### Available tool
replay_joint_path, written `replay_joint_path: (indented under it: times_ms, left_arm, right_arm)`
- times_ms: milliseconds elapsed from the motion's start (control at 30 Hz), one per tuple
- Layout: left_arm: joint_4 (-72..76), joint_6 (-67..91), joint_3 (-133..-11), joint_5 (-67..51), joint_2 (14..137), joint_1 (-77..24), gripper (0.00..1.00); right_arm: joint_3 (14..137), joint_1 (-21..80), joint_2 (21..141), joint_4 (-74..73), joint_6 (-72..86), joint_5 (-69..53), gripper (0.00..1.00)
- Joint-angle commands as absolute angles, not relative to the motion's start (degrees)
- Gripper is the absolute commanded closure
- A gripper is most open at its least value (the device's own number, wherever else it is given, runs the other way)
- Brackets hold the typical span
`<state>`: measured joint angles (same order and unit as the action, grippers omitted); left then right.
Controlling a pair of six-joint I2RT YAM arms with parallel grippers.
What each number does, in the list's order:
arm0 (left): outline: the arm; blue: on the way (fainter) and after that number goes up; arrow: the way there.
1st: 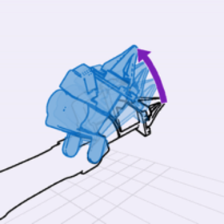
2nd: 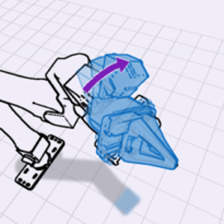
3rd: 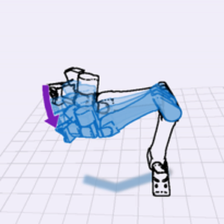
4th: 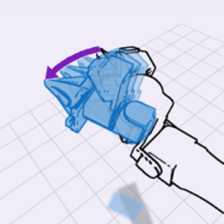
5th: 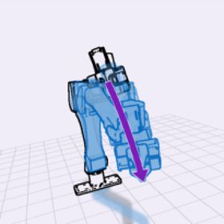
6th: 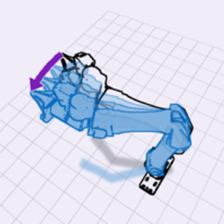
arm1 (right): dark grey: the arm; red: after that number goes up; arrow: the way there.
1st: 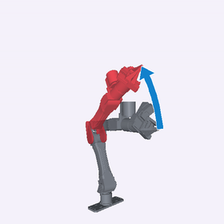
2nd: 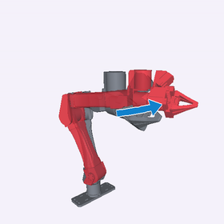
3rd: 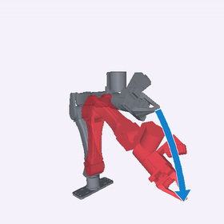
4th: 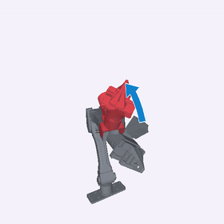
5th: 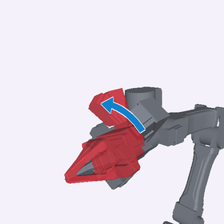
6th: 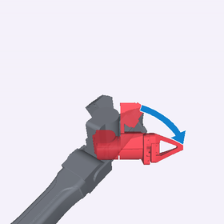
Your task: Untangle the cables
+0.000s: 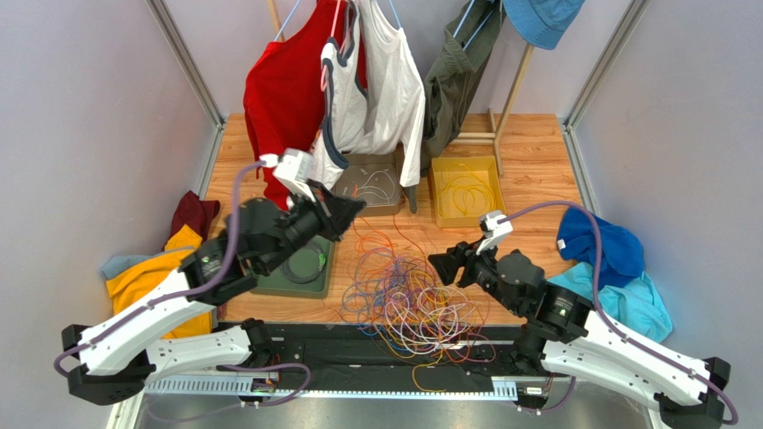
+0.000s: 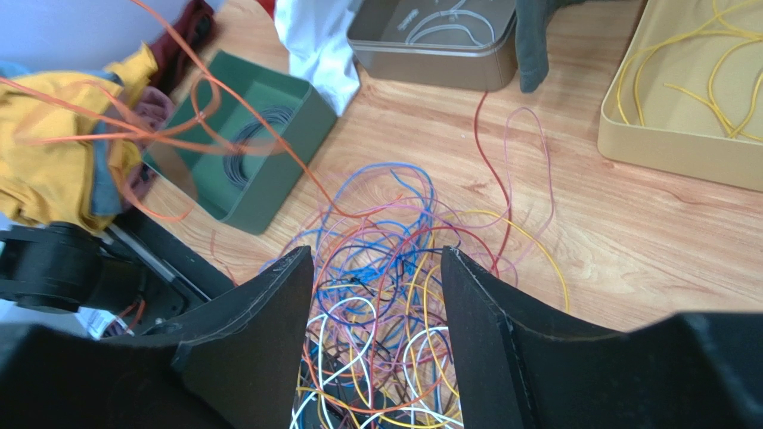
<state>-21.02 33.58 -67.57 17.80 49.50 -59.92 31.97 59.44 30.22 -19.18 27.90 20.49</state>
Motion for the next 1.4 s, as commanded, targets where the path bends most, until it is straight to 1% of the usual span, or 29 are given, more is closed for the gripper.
replay_joint_path:
  times_ms: [0,167,200,233,300,333,400,533,633,800,933,967,1000,1133,1200,1233,1300,1367]
  left_arm:
    - [-25.6,26.5,-78.5,13.8,51.9,-60.0,1.0]
    - [-26.1,23.4,-86.9,12.3,55.2,-60.1,1.0]
    - [-26.5,22.8,-87.9,11.7,55.8,-60.1,1.0]
    - [-26.7,22.5,-88.9,11.3,56.9,-60.1,1.0]
    - [-27.5,21.9,-91.9,9.9,58.2,-60.0,1.0]
    - [-27.9,21.6,-93.1,9.3,59.5,-60.1,1.0]
    - [-29.2,21.3,-96.5,7.8,61.4,-60.1,1.0]
    - [-30.8,20.6,-98.9,6.9,62.8,-60.1,1.0]
    - [-34.7,20.3,-97.3,12.8,61.9,-60.1,1.0]
    - [-43.0,21.4,-93.9,28.4,58.5,-60.0,1.0]
    - [-51.2,25.9,-89.9,38.1,56.2,-59.0,1.0]
    - [-55.7,29.0,-89.4,42.0,56.2,-58.4,1.0]
    - [-57.0,30.0,-88.5,42.8,55.4,-58.0,1.0]
    - [-51.6,29.8,-81.8,38.3,51.5,-57.1,1.0]
    - [-49.6,29.0,-82.2,34.1,51.5,-57.1,1.0]
    - [-48.8,29.1,-84.4,32.4,52.1,-57.1,1.0]
    - [-48.3,29.0,-87.6,26.3,55.0,-57.1,1.0]
    - [-48.2,29.0,-92.8,20.8,57.5,-57.2,1.0]
  right_arm:
    - [30.9,59.7,25.9,-19.4,28.8,21.0,0.41]
    - [28.7,59.7,22.7,-17.1,29.4,20.5,0.38]
    - [27.7,59.7,22.6,-13.5,28.7,19.6,0.37]
    - [26.6,59.7,22.5,-11.4,27.8,15.5,0.37]
    - [26.3,59.7,22.9,-8.8,28.1,12.8,0.36]
    - [26.7,59.7,23.3,-8.7,28.2,11.0,0.34]
    - [27.7,59.8,23.8,-8.3,27.3,9.5,0.32]
    - [28.6,59.7,23.8,-10.2,27.7,12.6,0.33]
    - [28.1,59.7,22.7,-12.6,28.1,13.3,0.35]
    - [26.5,59.7,18.8,-16.8,29.2,15.5,0.36]
    - [25.1,59.7,15.6,-18.4,29.3,16.3,0.36]
    - [24.9,59.7,15.2,-18.6,29.4,16.3,0.37]
    - [24.7,59.7,14.9,-18.7,29.2,16.3,0.37]
    - [23.9,59.7,15.6,-14.3,28.7,13.6,0.35]
    - [23.7,59.7,16.9,-10.7,28.6,9.8,0.33]
    - [23.9,59.7,18.9,-6.4,28.7,8.4,0.33]
    - [25.7,59.8,21.9,-2.8,29.1,4.2,0.33]
    - [27.8,59.7,27.6,-0.5,29.2,2.2,0.32]
